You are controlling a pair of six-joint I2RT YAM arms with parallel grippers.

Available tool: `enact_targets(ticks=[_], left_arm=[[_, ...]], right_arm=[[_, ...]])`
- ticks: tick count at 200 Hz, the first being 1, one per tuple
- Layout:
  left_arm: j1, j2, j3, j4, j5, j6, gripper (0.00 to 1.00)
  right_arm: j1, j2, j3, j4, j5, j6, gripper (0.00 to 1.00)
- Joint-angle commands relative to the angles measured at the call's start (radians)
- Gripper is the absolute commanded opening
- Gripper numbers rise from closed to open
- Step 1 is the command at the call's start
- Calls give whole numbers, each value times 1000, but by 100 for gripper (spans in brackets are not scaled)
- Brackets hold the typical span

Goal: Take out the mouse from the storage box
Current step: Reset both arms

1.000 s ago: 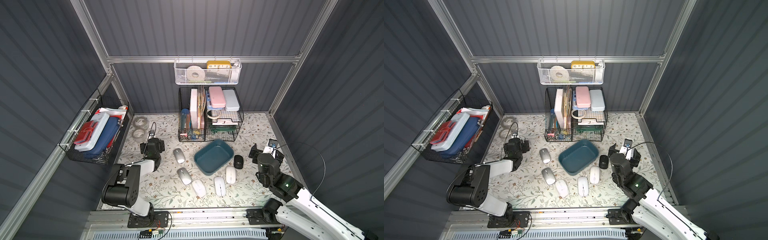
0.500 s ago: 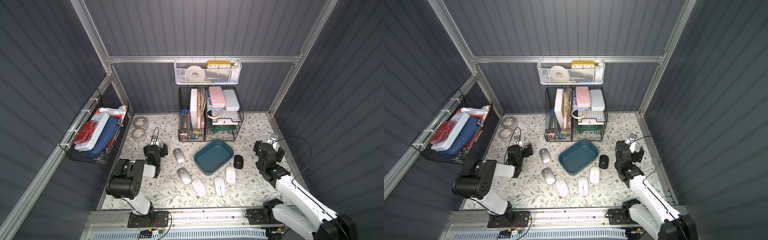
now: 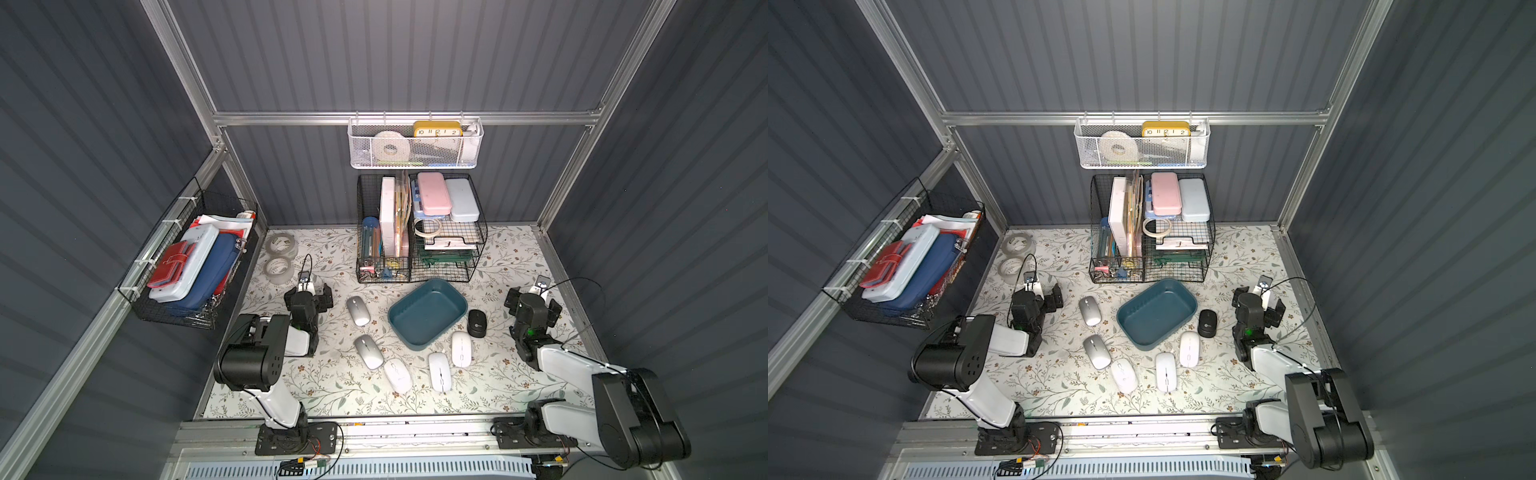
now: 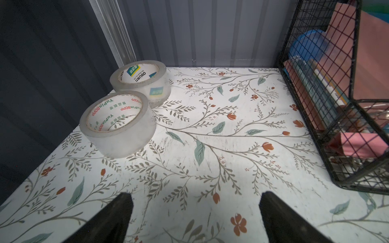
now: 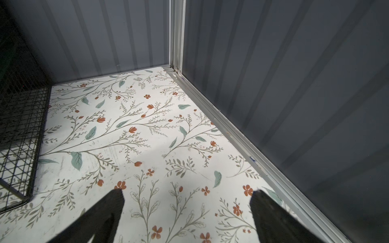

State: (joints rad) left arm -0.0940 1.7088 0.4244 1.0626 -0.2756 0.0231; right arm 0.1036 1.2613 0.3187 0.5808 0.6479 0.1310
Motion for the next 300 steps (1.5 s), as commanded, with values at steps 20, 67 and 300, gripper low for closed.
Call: enact_targets(ticks=[20,67,300], left_arm=[[7,-4,14,4,16,-14,99],[7,-5,16,0,16,-15,99],[8,-6,17,0,18,-16,99]], right_arm=[[-7,68,19,198,-112,-75,99],[-19,231,-29,472,-229,-88,99],[-62,290,57,349,-293,-51,99]])
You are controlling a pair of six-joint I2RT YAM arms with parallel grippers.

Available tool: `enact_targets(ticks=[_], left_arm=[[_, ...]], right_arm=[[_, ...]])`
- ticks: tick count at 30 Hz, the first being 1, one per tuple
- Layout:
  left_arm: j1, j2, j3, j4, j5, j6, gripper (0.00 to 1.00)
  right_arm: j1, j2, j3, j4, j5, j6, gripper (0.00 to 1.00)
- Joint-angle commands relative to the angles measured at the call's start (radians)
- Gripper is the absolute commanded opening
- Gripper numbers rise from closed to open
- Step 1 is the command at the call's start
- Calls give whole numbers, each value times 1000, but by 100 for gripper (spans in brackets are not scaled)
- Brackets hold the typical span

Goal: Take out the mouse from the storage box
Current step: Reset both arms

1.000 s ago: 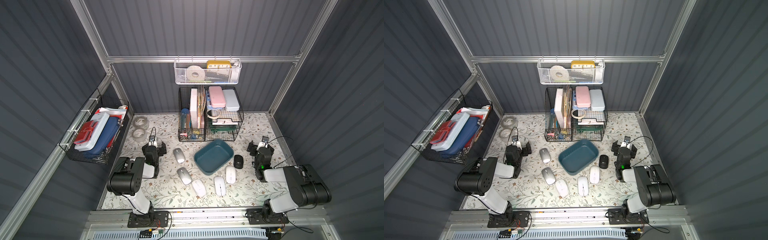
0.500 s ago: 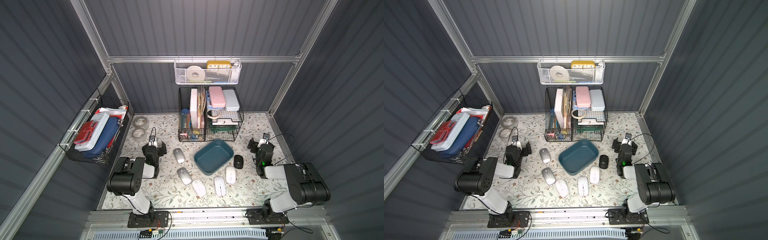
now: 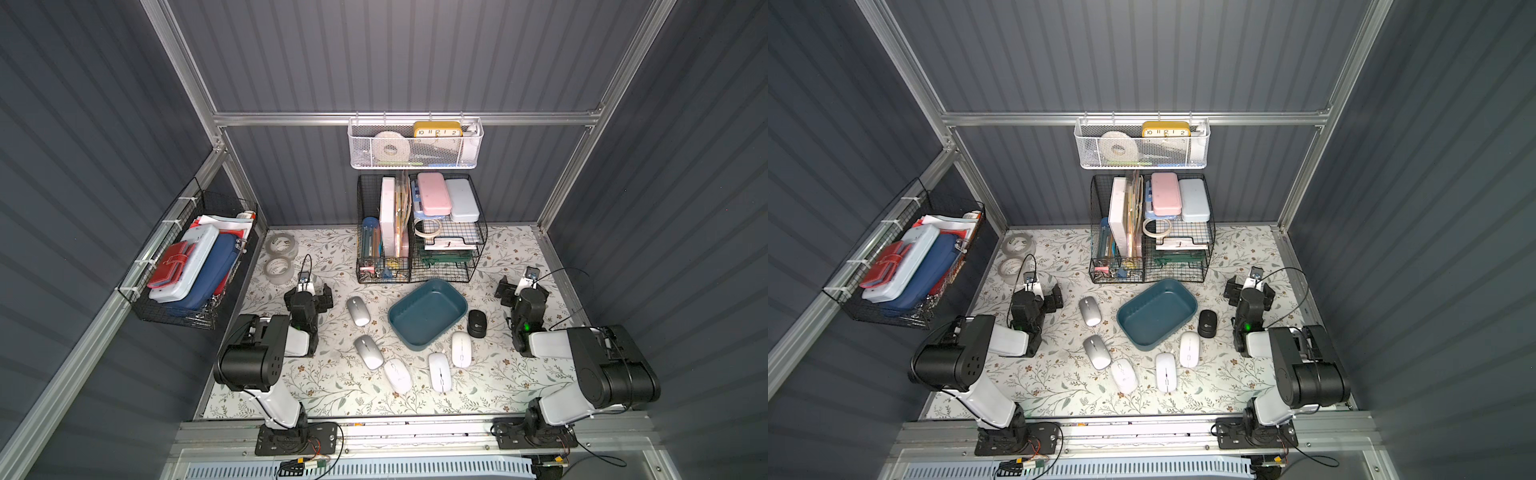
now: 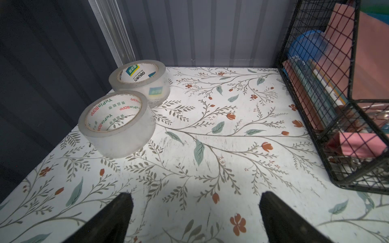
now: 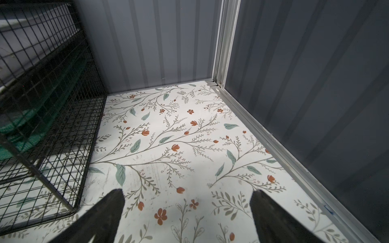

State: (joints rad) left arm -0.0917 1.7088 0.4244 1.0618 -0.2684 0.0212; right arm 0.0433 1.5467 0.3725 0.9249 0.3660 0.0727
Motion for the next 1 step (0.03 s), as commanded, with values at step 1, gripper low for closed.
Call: enact_targets(ticks=[1], left_arm=[[6,-5,16,1,10,-14,99]], right_arm=[[-2,4,3,5,-12,7,99]])
